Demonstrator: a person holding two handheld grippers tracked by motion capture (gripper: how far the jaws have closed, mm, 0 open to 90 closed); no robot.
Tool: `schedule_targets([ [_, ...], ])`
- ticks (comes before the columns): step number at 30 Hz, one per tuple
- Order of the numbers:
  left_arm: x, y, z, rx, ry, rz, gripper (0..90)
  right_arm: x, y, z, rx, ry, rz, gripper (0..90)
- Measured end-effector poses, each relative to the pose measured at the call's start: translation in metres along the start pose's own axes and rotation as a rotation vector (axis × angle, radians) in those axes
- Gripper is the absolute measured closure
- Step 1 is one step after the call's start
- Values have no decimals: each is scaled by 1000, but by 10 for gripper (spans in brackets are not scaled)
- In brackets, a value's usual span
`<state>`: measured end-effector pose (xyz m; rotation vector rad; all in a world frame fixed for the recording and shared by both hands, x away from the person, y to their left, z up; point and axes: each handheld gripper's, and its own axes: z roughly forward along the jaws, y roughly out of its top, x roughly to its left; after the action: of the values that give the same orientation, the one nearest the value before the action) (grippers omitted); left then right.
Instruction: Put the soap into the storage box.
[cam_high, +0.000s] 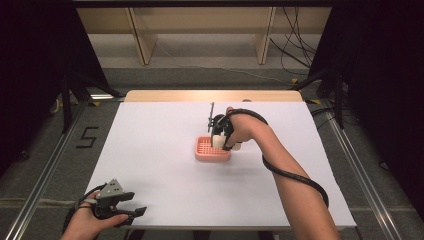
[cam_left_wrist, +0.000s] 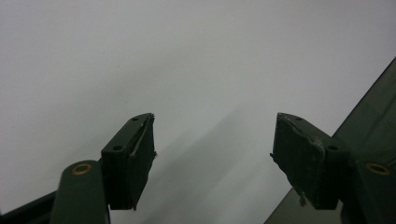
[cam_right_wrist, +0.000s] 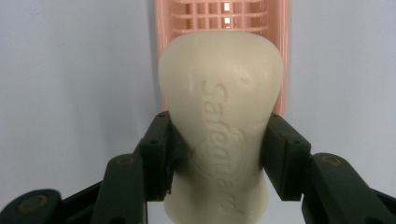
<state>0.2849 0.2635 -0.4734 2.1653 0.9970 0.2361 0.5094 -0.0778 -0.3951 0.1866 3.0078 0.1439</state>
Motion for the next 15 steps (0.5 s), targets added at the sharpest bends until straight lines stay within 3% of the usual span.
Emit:
schedule_targets([
  [4,0,0,0,2,4,-14,292,0,1,0,0,-1,3,506],
  [6,0,0,1,2,12,-11,291,1,1,0,13,3,31,507],
  [8,-1,0,0,-8,-3,-20,292,-1,2,1,-7,5,-5,507],
  [15,-1,-1,1,-11,-3,-23,292,-3,3,2,6,-8,-20,507],
])
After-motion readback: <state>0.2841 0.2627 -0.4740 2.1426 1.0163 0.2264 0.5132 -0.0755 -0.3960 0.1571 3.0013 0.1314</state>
